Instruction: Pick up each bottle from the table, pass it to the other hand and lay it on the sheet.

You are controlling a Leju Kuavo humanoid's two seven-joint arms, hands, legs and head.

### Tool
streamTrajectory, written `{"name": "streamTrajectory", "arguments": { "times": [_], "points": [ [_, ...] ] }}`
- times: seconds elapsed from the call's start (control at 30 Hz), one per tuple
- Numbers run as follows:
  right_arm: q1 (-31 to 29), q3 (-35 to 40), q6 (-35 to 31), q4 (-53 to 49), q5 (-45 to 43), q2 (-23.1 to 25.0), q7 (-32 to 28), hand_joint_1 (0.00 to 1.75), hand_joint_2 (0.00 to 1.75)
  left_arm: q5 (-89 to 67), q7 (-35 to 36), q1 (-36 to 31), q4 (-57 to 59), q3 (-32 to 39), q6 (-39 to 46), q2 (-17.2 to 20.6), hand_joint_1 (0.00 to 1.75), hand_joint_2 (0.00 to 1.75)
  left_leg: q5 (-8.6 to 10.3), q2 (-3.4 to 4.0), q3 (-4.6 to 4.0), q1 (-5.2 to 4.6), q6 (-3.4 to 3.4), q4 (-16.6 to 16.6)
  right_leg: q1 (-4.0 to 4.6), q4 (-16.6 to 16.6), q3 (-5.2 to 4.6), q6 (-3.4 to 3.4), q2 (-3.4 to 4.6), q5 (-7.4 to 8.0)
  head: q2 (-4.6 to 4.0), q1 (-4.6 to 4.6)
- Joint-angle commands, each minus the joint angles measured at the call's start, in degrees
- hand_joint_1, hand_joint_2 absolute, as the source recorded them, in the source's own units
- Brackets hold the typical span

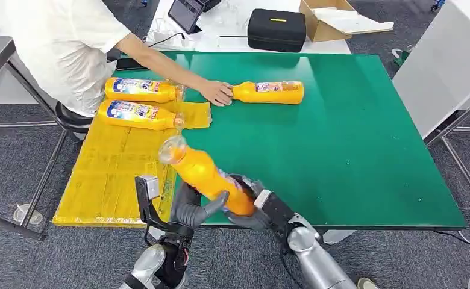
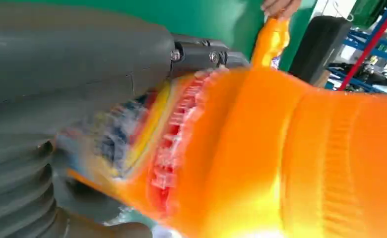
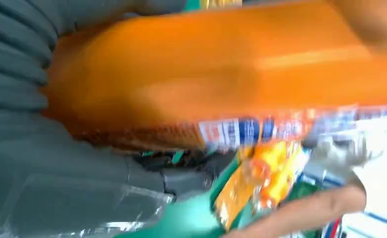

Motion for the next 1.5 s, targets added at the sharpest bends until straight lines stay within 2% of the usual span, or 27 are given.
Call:
{"name": "streamTrajectory", "arguments": {
  "times": [0.03, 0.1, 0.13, 0.17, 0.23, 0.27, 0.3, 0.33, 0.4, 0.43, 0.47, 0.5, 0.6, 0.63, 0.67, 0.7, 0.77, 0.8, 0.83, 0.87, 0.93, 1.0, 1.07, 1.37, 1.43, 1.47, 1.5],
  "points": [
    [-2.6, 5.3, -0.8, 4.8, -0.4, 1.8, -0.2, 1.34, 1.75, 2.5, -0.4, -1.4, -0.9, 2.4, 0.1, 0.0, 0.00, 1.75, -0.08, 0.16, 0.23, -0.01, 0.04, 0.0, 0.02, 0.0, 0.19, -0.07, 0.09, -0.04, 0.00, 0.00],
    [-2.6, 6.4, -1.3, 5.2, -0.2, 1.8, 0.0, 1.52, 1.75, 3.7, -0.7, -1.5, -1.7, 2.6, 0.5, 0.0, 0.00, 1.75, -0.04, 0.12, 0.13, -0.02, 0.04, 0.0, 0.00, 0.0, 0.10, -0.04, 0.07, -0.01, 0.00, 0.00],
    [-2.6, 6.9, -1.4, 5.5, -0.2, 1.8, 0.0, 1.62, 1.75, 3.7, -0.7, -1.7, -1.5, 2.7, 1.2, 0.0, 0.00, 1.75, -0.18, 0.22, 0.48, -0.06, 0.10, 0.0, -0.01, 0.0, 0.42, -0.09, 0.10, -0.14, 0.00, 0.04],
    [-2.5, 7.4, -1.5, 5.6, -0.2, 1.9, 0.0, 1.69, 1.75, 3.7, -0.8, -2.0, -1.4, 2.7, 1.4, 0.1, 0.00, 1.75, -0.06, 0.13, 0.18, -0.02, 0.05, 0.0, 0.00, 0.0, 0.15, -0.05, 0.06, -0.04, 0.00, 0.02],
    [-2.6, 8.0, -1.5, 5.5, -0.1, 1.8, -0.1, 1.73, 1.75, 3.9, -0.6, -2.4, -0.7, 2.5, 1.4, 0.1, 0.00, 1.75, -0.11, 0.17, 0.32, -0.04, 0.08, 0.0, 0.00, 0.0, 0.29, -0.08, 0.07, -0.08, 0.00, 0.02],
    [-2.6, 8.3, -1.6, 5.2, -0.3, 1.7, -0.2, 1.73, 1.75, 3.6, -1.1, -2.5, -0.5, 2.3, 1.2, 0.2, 1.75, 1.75, -0.09, 0.13, 0.28, -0.03, 0.06, 0.0, 0.00, 0.0, 0.26, -0.07, 0.05, -0.06, 0.00, 0.02],
    [-2.6, 8.1, -1.6, 4.8, -0.8, 1.7, -0.3, 1.71, 1.75, 3.7, -1.4, -2.6, -0.2, 2.5, 1.0, 0.2, 1.75, 1.75, -0.09, 0.11, 0.33, -0.06, 0.07, 0.0, -0.02, 0.0, 0.30, -0.08, 0.01, -0.09, 0.00, 0.02],
    [-2.6, 7.8, -1.6, 4.7, -1.2, 1.8, -0.3, 1.55, 1.75, 4.1, -1.6, -2.5, -0.3, 2.7, 0.6, 0.1, 1.75, 1.75, -0.08, 0.10, 0.26, -0.02, 0.05, 0.0, 0.01, 0.0, 0.25, -0.08, 0.01, -0.07, 0.00, 0.02],
    [-2.7, 7.7, -1.7, 4.4, -1.6, 1.6, 0.0, 1.55, 1.75, 4.2, -1.7, -2.5, -0.3, 2.8, 0.4, 0.3, 1.75, 1.75, -0.02, 0.07, 0.10, -0.01, 0.03, 0.0, 0.00, 0.0, 0.10, -0.05, 0.02, -0.01, 0.00, 0.02],
    [-2.5, 7.4, -1.8, 4.3, -1.8, 1.6, 0.1, 1.24, 1.75, 4.2, -2.1, -2.3, -0.7, 2.9, 0.4, 0.3, 1.75, 1.75, -0.10, 0.13, 0.30, -0.04, 0.06, 0.0, 0.00, 0.0, 0.27, -0.08, 0.04, -0.08, 0.00, 0.02],
    [-2.0, 6.5, -2.8, 3.9, -2.8, 1.9, 0.4, 0.02, 1.75, 3.6, -3.0, -2.1, -1.1, 3.2, 1.2, 0.4, 1.75, 1.75, -0.15, 0.15, 0.46, -0.07, 0.08, 0.0, -0.02, 0.0, 0.41, -0.11, 0.03, -0.14, 0.00, 0.02],
    [-1.5, 5.6, -3.9, 3.3, -3.4, 2.2, 0.5, 0.00, 1.75, 3.4, -3.6, -1.9, -1.6, 3.8, 2.2, 0.5, 1.75, 1.75, -0.02, 0.06, 0.12, -0.02, 0.03, 0.0, 0.00, 0.0, 0.11, -0.05, 0.01, -0.02, 0.00, 0.02],
    [0.9, 2.0, -11.1, 0.8, -4.2, 3.4, -0.1, 0.00, 1.75, -1.2, -5.8, -1.8, -2.6, 4.7, 8.4, 1.1, 1.75, 1.75, -0.04, 0.07, 0.12, -0.01, 0.03, 0.0, 0.01, 0.0, 0.11, -0.06, 0.01, -0.03, 0.00, 0.02],
    [1.6, 0.6, -13.1, 0.1, -4.8, 4.0, -0.2, 0.00, 1.75, -3.0, -6.5, -1.9, -2.5, 5.1, 11.2, 1.2, 1.75, 1.75, -0.19, 0.14, 0.51, -0.05, 0.08, 0.0, 0.01, 0.0, 0.47, -0.13, 0.01, -0.19, 0.00, 0.02],
    [3.5, -3.3, -23.1, -2.5, -3.5, 5.3, -2.3, 0.00, 0.00, -6.9, -8.1, -2.1, -2.3, 6.4, 17.2, 1.3, 1.75, 1.75, -0.02, 0.03, 0.10, -0.01, 0.02, 0.0, 0.01, 0.0, 0.08, -0.06, -0.02, -0.03, 0.00, 0.02],
    [4.2, -5.3, -29.3, -3.8, -1.8, 5.8, -3.9, 0.00, 0.00, -7.6, -8.2, -2.1, -2.5, 7.5, 18.8, 1.5, 1.75, 1.75, -0.11, 0.03, 0.34, -0.03, 0.06, 0.0, 0.01, 0.0, 0.33, -0.11, -0.08, -0.14, 0.00, 0.02],
    [5.9, -10.8, -38.6, -7.9, -2.4, 6.9, -9.0, 0.00, 0.00, -8.5, -8.7, -1.9, -3.9, 9.2, 19.7, 2.2, 1.75, 1.75, -0.02, 0.04, 0.11, -0.02, 0.03, 0.0, 0.00, 0.0, 0.08, -0.06, -0.01, -0.04, 0.00, 0.02],
    [7.4, -13.0, -43.4, -13.5, -2.5, 6.7, -9.0, 0.00, 0.00, -9.9, -8.8, -1.7, -4.7, 10.1, 20.8, 2.3, 1.75, 1.75, -0.01, 0.04, 0.07, -0.04, 0.03, 0.0, -0.02, 0.0, 0.03, -0.05, -0.01, -0.03, 0.00, 0.02],
    [8.8, -15.1, -46.8, -18.1, -3.1, 6.3, -9.0, 0.00, 0.00, -12.3, -9.1, -1.7, -5.3, 10.3, 23.0, 2.7, 1.75, 1.75, -0.18, 0.10, 0.46, -0.07, 0.07, 0.0, -0.02, 0.1, 0.40, -0.13, -0.03, -0.20, 0.00, 0.02],
    [11.0, -18.8, -50.1, -24.4, -1.6, 6.6, -9.0, 0.00, 0.00, -15.6, -9.0, -1.3, -6.1, 11.4, 25.9, 2.8, 1.75, 1.75, -0.10, 0.01, 0.20, -0.05, 0.05, 0.0, -0.02, 0.1, 0.17, -0.09, -0.08, -0.14, 0.00, 0.00],
    [12.4, -20.3, -50.1, -26.7, -2.2, 5.4, -9.0, 0.00, 0.00, -16.4, -8.8, -1.0, -6.7, 12.1, 26.0, 3.4, 1.75, 1.75, -0.06, -0.10, 0.08, -0.07, 0.06, 0.0, -0.04, 0.1, 0.08, -0.06, -0.17, -0.14, 0.00, 0.00],
    [14.3, -27.4, -50.1, -32.6, 0.5, 8.7, -9.0, 0.00, 0.00, -25.4, -8.9, -0.6, -6.0, 12.9, 32.7, 4.6, 1.75, 1.75, -0.11, -0.06, 0.19, -0.08, 0.07, 0.0, -0.05, 0.1, 0.20, -0.07, -0.14, -0.16, 0.00, 0.00],
    [15.0, -29.1, -50.1, -35.0, 0.3, 8.8, -9.0, 0.00, 0.00, -32.9, -7.0, -0.9, -4.1, 13.6, 34.2, 6.0, 1.75, 1.75, -0.05, -0.04, 0.11, -0.09, 0.04, 0.0, -0.07, 0.0, 0.10, -0.07, -0.10, -0.10, 0.00, 0.00],
    [14.1, -29.4, -50.1, -33.8, 0.9, 9.0, -9.0, 0.00, 0.00, -39.9, -5.8, -0.7, -3.6, 16.1, 34.2, 5.3, 1.75, 1.75, -0.07, 0.10, 0.18, -0.04, 0.04, 0.0, -0.02, 0.0, 0.13, -0.06, 0.03, -0.05, 0.00, 0.00],
    [13.8, -29.3, -50.1, -32.8, 2.4, 8.4, -9.0, 0.00, 0.00, -59.7, 0.1, -1.1, -0.8, 17.6, 34.2, 5.7, 1.75, 1.75, -0.04, 0.06, 0.14, -0.05, 0.04, 0.0, -0.03, 0.0, 0.09, -0.05, 0.00, -0.04, 0.00, 0.02],
    [13.5, -27.5, -50.1, -31.9, 1.7, 7.2, -9.0, 0.00, 0.00, -70.1, 1.1, -1.1, -0.2, 21.9, 34.2, 4.5, 1.75, 1.75, -0.09, 0.09, 0.32, -0.06, 0.06, -0.1, -0.03, 0.0, 0.26, -0.08, 0.00, -0.08, 0.00, 0.02],
    [13.0, -25.0, -50.1, -30.2, 0.7, 6.0, -9.0, 0.00, 1.75, -75.7, 3.8, -3.2, 4.6, 22.3, 34.2, 5.0, 1.75, 1.75, -0.05, 0.13, 0.26, -0.04, 0.04, -0.1, -0.01, -0.1, 0.20, -0.06, 0.05, -0.03, 0.00, 0.02]
  ]
}}
